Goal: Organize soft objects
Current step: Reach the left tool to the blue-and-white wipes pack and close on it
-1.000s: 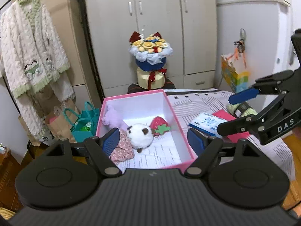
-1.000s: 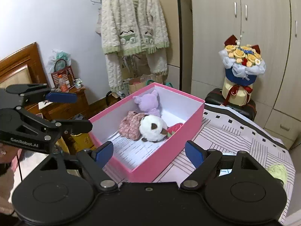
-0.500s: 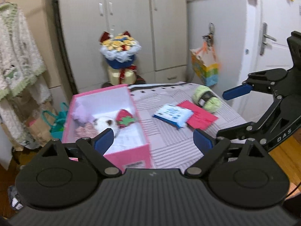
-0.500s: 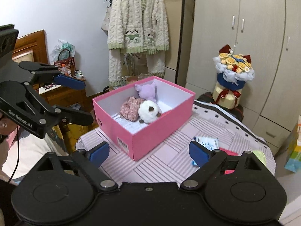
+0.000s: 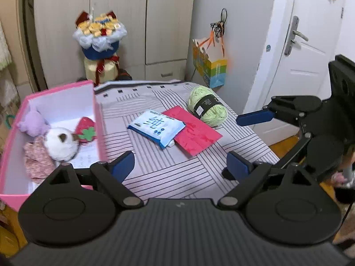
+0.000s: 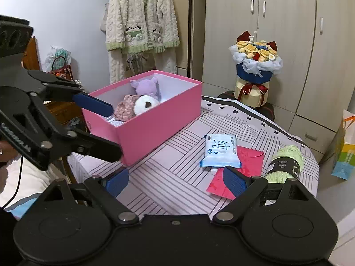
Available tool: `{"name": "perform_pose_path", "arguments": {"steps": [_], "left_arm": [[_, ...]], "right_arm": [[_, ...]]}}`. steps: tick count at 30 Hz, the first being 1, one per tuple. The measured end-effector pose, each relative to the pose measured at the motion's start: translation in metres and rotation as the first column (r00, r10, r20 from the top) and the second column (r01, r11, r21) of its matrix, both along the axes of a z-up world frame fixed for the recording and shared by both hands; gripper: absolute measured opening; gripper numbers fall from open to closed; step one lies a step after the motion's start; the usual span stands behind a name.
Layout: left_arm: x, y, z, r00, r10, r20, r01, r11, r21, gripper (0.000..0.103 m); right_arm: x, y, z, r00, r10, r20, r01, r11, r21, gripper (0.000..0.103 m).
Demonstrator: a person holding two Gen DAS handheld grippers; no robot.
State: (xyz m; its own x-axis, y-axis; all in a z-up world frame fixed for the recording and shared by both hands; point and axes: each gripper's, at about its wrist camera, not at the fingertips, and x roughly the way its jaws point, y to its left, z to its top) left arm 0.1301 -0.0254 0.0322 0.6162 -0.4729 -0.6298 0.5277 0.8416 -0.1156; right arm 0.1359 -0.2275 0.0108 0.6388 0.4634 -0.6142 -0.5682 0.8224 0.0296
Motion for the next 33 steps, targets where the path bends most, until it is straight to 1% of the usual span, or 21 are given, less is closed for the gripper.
{"name": "perform_pose_path", "arguments": {"steps": [4, 6, 7, 9, 12, 13, 15, 17, 18, 20, 21, 22, 23, 26, 28, 30, 31, 33], "left_arm": [[0.028, -0.013, -0.015, 0.999, 0.028, -0.046, -0.030, 0.999, -0.030, 0.089], [0.046, -0.016, -0.022, 0.994, 0.070, -0.078, -0.076, 0.994, -0.079, 0.089], [0.055, -0.017, -0.027, 0.989, 0.115, -0.088, -0.125, 0.985, -0.117, 0.089], [0.072, -0.022, -0.037, 0.982, 0.149, -0.117, -0.166, 0.975, -0.147, 0.089], [0.094, -0.034, -0.055, 0.972, 0.168, -0.164, -0.194, 0.968, -0.159, 0.086], [0.099, -0.037, -0.059, 0.971, 0.173, -0.165, -0.199, 0.968, -0.156, 0.086], [0.111, -0.043, -0.068, 0.964, 0.210, -0.161, -0.233, 0.962, -0.139, 0.080], [0.123, -0.044, -0.076, 0.952, 0.260, -0.164, -0.282, 0.950, -0.135, 0.079], [0.130, -0.042, -0.080, 0.940, 0.292, -0.175, -0.318, 0.936, -0.148, 0.079], [0.145, -0.035, -0.087, 0.905, 0.366, -0.216, -0.406, 0.895, -0.185, 0.079], [0.150, -0.034, -0.089, 0.901, 0.370, -0.225, -0.414, 0.889, -0.194, 0.079], [0.154, -0.035, -0.092, 0.901, 0.367, -0.231, -0.412, 0.891, -0.191, 0.078], [0.158, -0.036, -0.093, 0.899, 0.373, -0.228, -0.416, 0.892, -0.179, 0.073], [0.165, -0.039, -0.099, 0.900, 0.377, -0.219, -0.412, 0.899, -0.146, 0.066], [0.168, -0.038, -0.104, 0.895, 0.374, -0.242, -0.414, 0.899, -0.144, 0.065], [0.170, -0.036, -0.112, 0.880, 0.391, -0.270, -0.439, 0.887, -0.144, 0.065], [0.170, -0.035, -0.115, 0.877, 0.395, -0.274, -0.444, 0.884, -0.147, 0.065], [0.171, -0.033, -0.121, 0.874, 0.397, -0.281, -0.450, 0.879, -0.158, 0.061]], "right_arm": [[0.024, -0.010, -0.017, 1.000, 0.012, -0.005, -0.012, 0.999, 0.048, 0.094], [0.035, -0.011, -0.026, 1.000, 0.017, 0.011, -0.017, 0.999, 0.048, 0.094], [0.041, -0.011, -0.031, 1.000, 0.012, 0.022, -0.013, 0.999, 0.042, 0.094], [0.056, -0.011, -0.042, 0.999, -0.016, 0.034, 0.015, 0.999, 0.035, 0.094], [0.081, -0.014, -0.055, 0.999, -0.045, 0.010, 0.045, 0.998, 0.035, 0.094], [0.088, -0.014, -0.058, 0.999, -0.044, 0.006, 0.044, 0.998, 0.033, 0.094], [0.102, -0.012, -0.065, 0.999, -0.043, -0.005, 0.043, 0.999, 0.023, 0.094], [0.115, -0.011, -0.072, 0.998, -0.053, -0.035, 0.054, 0.998, 0.019, 0.094], [0.121, -0.011, -0.076, 0.996, -0.072, -0.055, 0.073, 0.997, 0.021, 0.095], [0.133, -0.005, -0.084, 0.992, -0.090, -0.088, 0.091, 0.996, 0.012, 0.095], [0.137, -0.002, -0.086, 0.991, -0.090, -0.098, 0.092, 0.996, 0.009, 0.095], [0.140, 0.001, -0.088, 0.991, -0.086, -0.103, 0.087, 0.996, 0.003, 0.095], [0.144, 0.003, -0.090, 0.991, -0.086, -0.105, 0.086, 0.996, -0.003, 0.095], [0.152, 0.007, -0.095, 0.989, -0.090, -0.113, 0.088, 0.996, -0.023, 0.095], [0.158, 0.009, -0.099, 0.987, -0.079, -0.138, 0.075, 0.997, -0.030, 0.095], [0.162, 0.010, -0.102, 0.986, -0.085, -0.140, 0.081, 0.996, -0.037, 0.094], [0.163, 0.010, -0.103, 0.987, -0.084, -0.135, 0.079, 0.996, -0.039, 0.094], [0.163, 0.011, -0.103, 0.989, -0.072, -0.129, 0.067, 0.997, -0.039, 0.092]]}}
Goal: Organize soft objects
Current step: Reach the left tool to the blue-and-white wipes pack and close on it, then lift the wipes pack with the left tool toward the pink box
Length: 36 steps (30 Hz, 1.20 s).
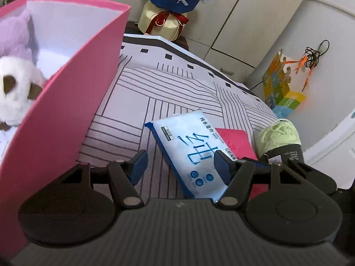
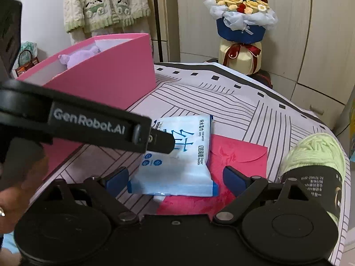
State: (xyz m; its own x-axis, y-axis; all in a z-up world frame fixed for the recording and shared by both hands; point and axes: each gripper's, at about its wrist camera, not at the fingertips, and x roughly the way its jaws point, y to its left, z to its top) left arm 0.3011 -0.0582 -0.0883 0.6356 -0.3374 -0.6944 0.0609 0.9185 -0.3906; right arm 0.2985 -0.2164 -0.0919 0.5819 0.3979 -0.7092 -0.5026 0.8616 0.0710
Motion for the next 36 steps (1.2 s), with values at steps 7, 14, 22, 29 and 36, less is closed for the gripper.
{"name": "perform_pose_path", "arguments": {"steps": [7, 14, 22, 29, 36], "left_arm": [[-0.001, 0.003, -0.012, 0.999, -0.028, -0.024, 0.025, 0.994, -0.106, 0.038], [-0.008, -0.001, -0.016, 0.999, -0.025, 0.027, 0.028, 0.991, -0.129, 0.032], [-0.021, -0.001, -0.001, 0.989, -0.123, 0.077, 0.131, 0.984, -0.120, 0.032], [-0.049, -0.005, 0.019, 0.980, -0.164, 0.111, 0.171, 0.983, -0.059, 0.035], [-0.078, -0.001, 0.031, 0.967, -0.224, 0.118, 0.228, 0.974, -0.014, 0.035]], "right_arm": [[0.000, 0.007, -0.003, 0.999, 0.034, 0.032, -0.033, 0.999, -0.033, 0.080], [-0.009, 0.004, -0.005, 0.996, -0.041, 0.082, 0.041, 0.999, 0.006, 0.068], [-0.030, -0.001, 0.004, 0.991, -0.082, 0.105, 0.076, 0.995, 0.061, 0.061], [-0.062, 0.008, 0.018, 0.981, -0.133, 0.143, 0.123, 0.990, 0.074, 0.061], [-0.096, 0.015, 0.028, 0.973, -0.187, 0.139, 0.175, 0.980, 0.098, 0.061]]}}
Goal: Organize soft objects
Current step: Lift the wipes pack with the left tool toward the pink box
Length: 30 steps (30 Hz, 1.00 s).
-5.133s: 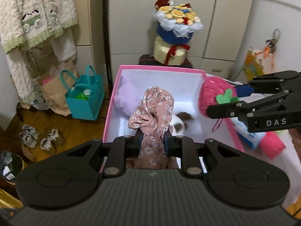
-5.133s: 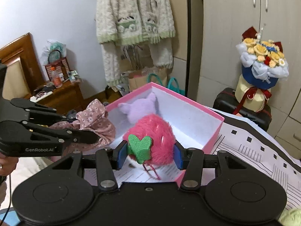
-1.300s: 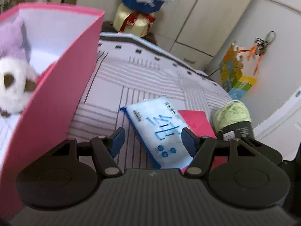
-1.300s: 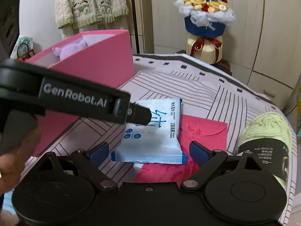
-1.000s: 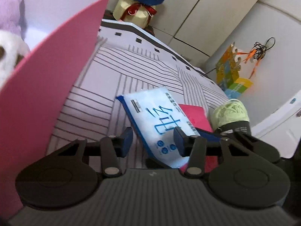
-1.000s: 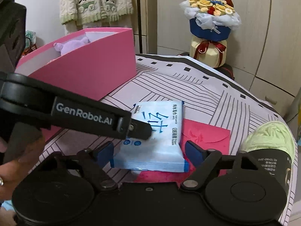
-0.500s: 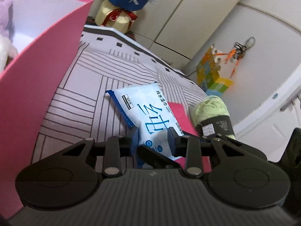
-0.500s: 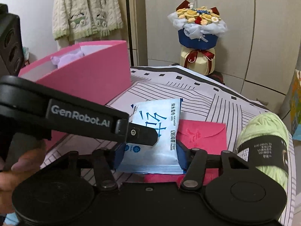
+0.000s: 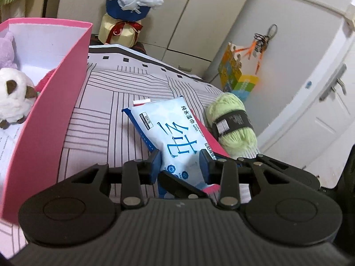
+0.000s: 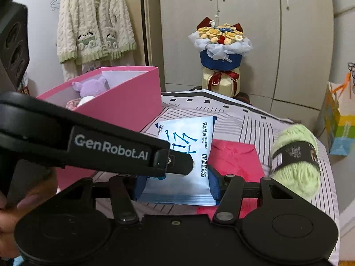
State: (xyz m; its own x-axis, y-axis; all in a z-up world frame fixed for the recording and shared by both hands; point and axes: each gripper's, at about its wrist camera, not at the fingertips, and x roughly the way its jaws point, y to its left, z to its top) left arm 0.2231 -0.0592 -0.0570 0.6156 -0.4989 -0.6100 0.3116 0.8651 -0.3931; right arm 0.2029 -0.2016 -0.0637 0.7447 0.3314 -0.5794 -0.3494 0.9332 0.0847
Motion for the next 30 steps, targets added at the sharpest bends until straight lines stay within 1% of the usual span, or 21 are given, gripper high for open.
{"name": "perform_pose_path", "arguments": {"steps": [2, 4, 6, 7, 11, 17, 24, 30], "left_arm": [[-0.010, 0.001, 0.002, 1.000, -0.019, 0.002, 0.019, 1.000, 0.020, 0.035], [-0.019, 0.002, 0.004, 1.000, -0.031, 0.006, 0.030, 0.999, 0.037, 0.036], [-0.029, 0.006, 0.005, 1.000, -0.013, -0.001, 0.013, 0.999, 0.033, 0.036], [-0.034, 0.007, 0.005, 1.000, -0.013, 0.002, 0.013, 0.999, 0.047, 0.036], [-0.053, 0.009, 0.005, 1.000, -0.021, 0.006, 0.021, 0.996, 0.089, 0.036], [-0.080, 0.016, 0.008, 0.999, -0.031, 0.008, 0.030, 0.993, 0.118, 0.036], [-0.110, 0.033, 0.018, 0.998, -0.066, -0.011, 0.066, 0.990, 0.122, 0.036], [-0.131, 0.048, 0.039, 0.996, -0.085, -0.033, 0.088, 0.990, 0.108, 0.036]], "right_arm": [[-0.009, 0.000, 0.001, 1.000, -0.005, -0.014, 0.005, 1.000, 0.018, 0.061], [-0.020, 0.002, 0.001, 1.000, -0.007, -0.006, 0.007, 1.000, 0.016, 0.061], [-0.031, 0.006, 0.000, 1.000, -0.018, -0.003, 0.018, 0.999, 0.026, 0.061], [-0.035, 0.008, -0.001, 1.000, -0.022, -0.005, 0.022, 0.999, 0.030, 0.061], [-0.050, 0.011, -0.002, 0.999, -0.020, -0.042, 0.023, 0.998, 0.061, 0.061], [-0.074, 0.016, -0.001, 0.997, -0.005, -0.074, 0.012, 0.995, 0.098, 0.061], [-0.101, 0.029, 0.013, 0.995, 0.033, -0.097, -0.026, 0.997, 0.079, 0.061], [-0.123, 0.047, 0.040, 0.991, 0.072, -0.110, -0.071, 0.997, 0.011, 0.061]]}}
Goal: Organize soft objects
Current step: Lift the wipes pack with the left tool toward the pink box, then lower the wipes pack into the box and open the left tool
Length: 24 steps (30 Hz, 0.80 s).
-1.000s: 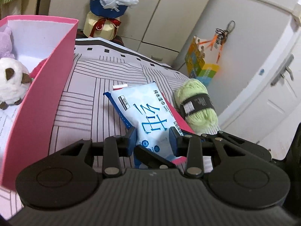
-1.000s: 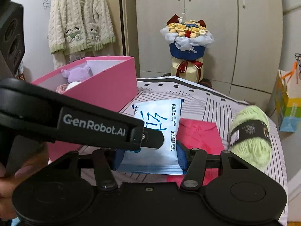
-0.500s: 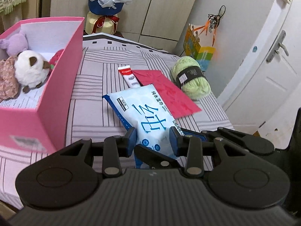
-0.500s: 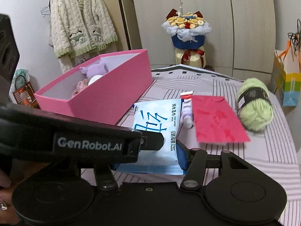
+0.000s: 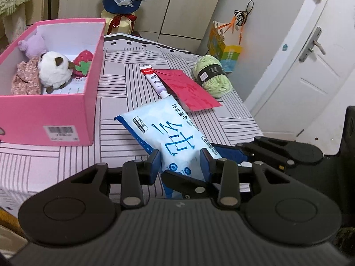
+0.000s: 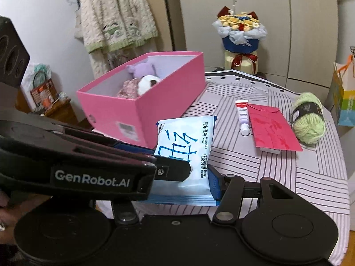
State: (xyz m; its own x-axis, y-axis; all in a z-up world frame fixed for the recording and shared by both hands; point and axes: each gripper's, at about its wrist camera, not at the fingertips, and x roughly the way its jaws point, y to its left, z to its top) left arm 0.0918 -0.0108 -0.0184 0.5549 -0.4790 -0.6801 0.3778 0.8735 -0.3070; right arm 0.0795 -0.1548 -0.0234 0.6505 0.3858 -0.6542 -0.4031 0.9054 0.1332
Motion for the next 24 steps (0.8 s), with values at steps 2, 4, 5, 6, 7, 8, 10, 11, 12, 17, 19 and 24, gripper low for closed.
{"name": "perform_pose_path", "arguments": {"steps": [2, 4, 5, 6, 7, 8, 10, 11, 12, 17, 19, 24], "left_arm": [[-0.006, 0.007, 0.008, 1.000, -0.012, -0.005, 0.012, 1.000, -0.011, 0.036], [-0.011, 0.015, 0.014, 1.000, -0.019, -0.002, 0.019, 1.000, -0.024, 0.037], [-0.013, 0.020, 0.018, 1.000, -0.019, 0.000, 0.019, 0.999, -0.032, 0.037], [-0.016, 0.024, 0.022, 1.000, -0.019, 0.004, 0.019, 0.999, -0.039, 0.037], [-0.017, 0.028, 0.025, 1.000, -0.017, 0.007, 0.017, 0.999, -0.045, 0.037], [-0.019, 0.033, 0.029, 1.000, -0.014, 0.014, 0.015, 0.999, -0.050, 0.037], [-0.021, 0.041, 0.036, 0.999, -0.006, 0.035, 0.008, 0.999, -0.054, 0.037], [-0.021, 0.045, 0.039, 0.999, 0.000, 0.044, 0.002, 0.999, -0.054, 0.037], [-0.021, 0.048, 0.041, 0.999, 0.007, 0.053, -0.004, 0.999, -0.054, 0.037], [-0.013, 0.067, 0.053, 0.994, 0.050, 0.094, -0.044, 0.997, -0.059, 0.038], [-0.007, 0.074, 0.055, 0.993, 0.062, 0.100, -0.055, 0.996, -0.070, 0.039], [0.019, 0.091, 0.061, 0.990, 0.093, 0.108, -0.084, 0.993, -0.088, 0.039]], "right_arm": [[-0.007, 0.008, 0.010, 1.000, 0.011, 0.007, -0.011, 0.999, -0.030, 0.061], [-0.011, 0.014, 0.019, 1.000, 0.026, 0.016, -0.026, 0.999, -0.047, 0.061], [-0.013, 0.017, 0.024, 0.999, 0.035, 0.019, -0.034, 0.998, -0.051, 0.061], [-0.014, 0.020, 0.028, 0.999, 0.044, 0.023, -0.042, 0.998, -0.053, 0.061], [-0.015, 0.024, 0.032, 0.998, 0.055, 0.030, -0.053, 0.997, -0.056, 0.061], [-0.015, 0.027, 0.035, 0.997, 0.064, 0.039, -0.061, 0.996, -0.058, 0.061], [-0.016, 0.034, 0.042, 0.994, 0.085, 0.071, -0.080, 0.995, -0.064, 0.061], [-0.016, 0.038, 0.045, 0.992, 0.092, 0.082, -0.087, 0.994, -0.067, 0.061], [-0.015, 0.042, 0.047, 0.991, 0.099, 0.092, -0.093, 0.993, -0.070, 0.061], [-0.002, 0.063, 0.057, 0.982, 0.134, 0.136, -0.124, 0.989, -0.077, 0.062], [0.005, 0.070, 0.060, 0.979, 0.140, 0.145, -0.131, 0.989, -0.073, 0.062], [0.033, 0.083, 0.062, 0.977, 0.142, 0.160, -0.136, 0.990, -0.047, 0.062]]}}
